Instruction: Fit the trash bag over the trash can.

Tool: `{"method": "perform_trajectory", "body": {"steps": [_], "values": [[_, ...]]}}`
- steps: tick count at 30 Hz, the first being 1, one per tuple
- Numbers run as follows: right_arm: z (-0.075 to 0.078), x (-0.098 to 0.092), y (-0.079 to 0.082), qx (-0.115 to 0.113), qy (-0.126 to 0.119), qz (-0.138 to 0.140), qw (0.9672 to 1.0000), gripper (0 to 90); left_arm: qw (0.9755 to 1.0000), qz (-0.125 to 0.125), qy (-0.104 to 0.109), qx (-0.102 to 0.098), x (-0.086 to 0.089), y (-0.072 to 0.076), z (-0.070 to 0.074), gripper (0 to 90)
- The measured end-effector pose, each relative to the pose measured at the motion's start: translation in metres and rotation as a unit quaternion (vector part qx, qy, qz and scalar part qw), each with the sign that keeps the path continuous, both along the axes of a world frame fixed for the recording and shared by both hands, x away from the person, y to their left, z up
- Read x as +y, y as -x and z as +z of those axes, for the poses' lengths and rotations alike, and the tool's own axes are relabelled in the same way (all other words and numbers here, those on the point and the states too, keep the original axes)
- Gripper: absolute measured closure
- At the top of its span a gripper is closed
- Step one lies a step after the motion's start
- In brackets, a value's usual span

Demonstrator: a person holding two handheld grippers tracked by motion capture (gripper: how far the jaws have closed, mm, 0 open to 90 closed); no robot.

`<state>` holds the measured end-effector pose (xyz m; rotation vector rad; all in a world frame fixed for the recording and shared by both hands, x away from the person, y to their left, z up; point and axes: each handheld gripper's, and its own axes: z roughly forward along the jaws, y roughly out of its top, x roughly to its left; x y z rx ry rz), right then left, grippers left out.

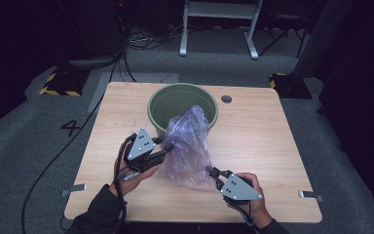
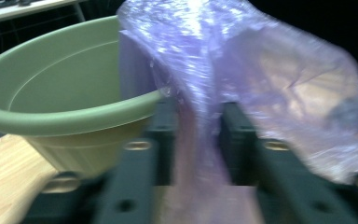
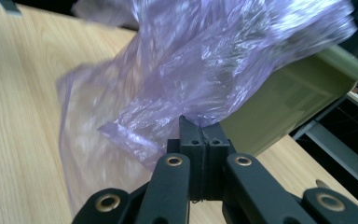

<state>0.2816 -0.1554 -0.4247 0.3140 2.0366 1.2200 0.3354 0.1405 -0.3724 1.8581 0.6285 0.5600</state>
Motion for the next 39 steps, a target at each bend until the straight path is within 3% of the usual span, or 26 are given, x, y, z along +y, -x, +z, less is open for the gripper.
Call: {"method": "perform_trajectory", "body": {"steps": [2,3,6,10,16,19,27,30,32,33,36,39], "values": [[0.005,-0.003,-0.001,-0.001,-0.014,0.001,0.9999,90.0,1.0,-0.004,-0.003,0.001,-0.001,0.003,0.0,31.4],[0.008,-0.005,-0.001,-0.002,-0.023,-0.001,0.9997,90.0,1.0,-0.003,-0.008,-0.003,0.0,0.004,0.0,24.6],[0.016,-0.009,-0.003,-0.001,-0.04,-0.001,0.9992,90.0,0.9999,-0.015,-0.006,0.0,0.003,0.008,0.0,18.9],[0.025,-0.012,-0.006,-0.001,-0.059,-0.003,0.9982,90.0,0.9997,-0.019,-0.006,-0.01,0.01,0.018,0.002,16.2],[0.035,-0.01,-0.012,-0.001,-0.073,-0.009,0.9973,90.0,0.9991,-0.029,0.014,-0.026,0.021,0.034,0.008,15.6],[0.042,-0.008,-0.018,0.001,-0.079,-0.016,0.9968,90.0,0.9991,-0.029,0.013,-0.029,0.022,0.043,0.01,15.7],[0.059,0.002,-0.031,0.007,-0.083,-0.015,0.9964,90.0,0.9962,-0.079,-0.023,-0.027,-0.01,0.058,0.008,15.5],[0.06,0.005,-0.034,0.014,-0.086,-0.007,0.9962,90.0,0.996,-0.067,-0.045,-0.036,-0.022,0.055,0.006,15.7],[0.061,0.006,-0.036,0.019,-0.087,-0.003,0.996,90.0,0.9966,-0.052,-0.052,-0.036,-0.026,0.052,0.005,18.9],[0.062,0.006,-0.036,0.02,-0.088,-0.002,0.9959,90.0,0.9963,-0.057,-0.051,-0.037,-0.027,0.051,0.006,22.0],[0.065,0.007,-0.035,0.018,-0.085,0.0,0.9962,90.0,0.9958,-0.036,-0.062,-0.057,-0.028,0.049,0.007,43.0],[0.068,0.004,-0.035,0.017,-0.087,0.001,0.996,90.0,0.9954,-0.04,-0.062,-0.061,-0.023,0.046,0.01,62.8]]}}
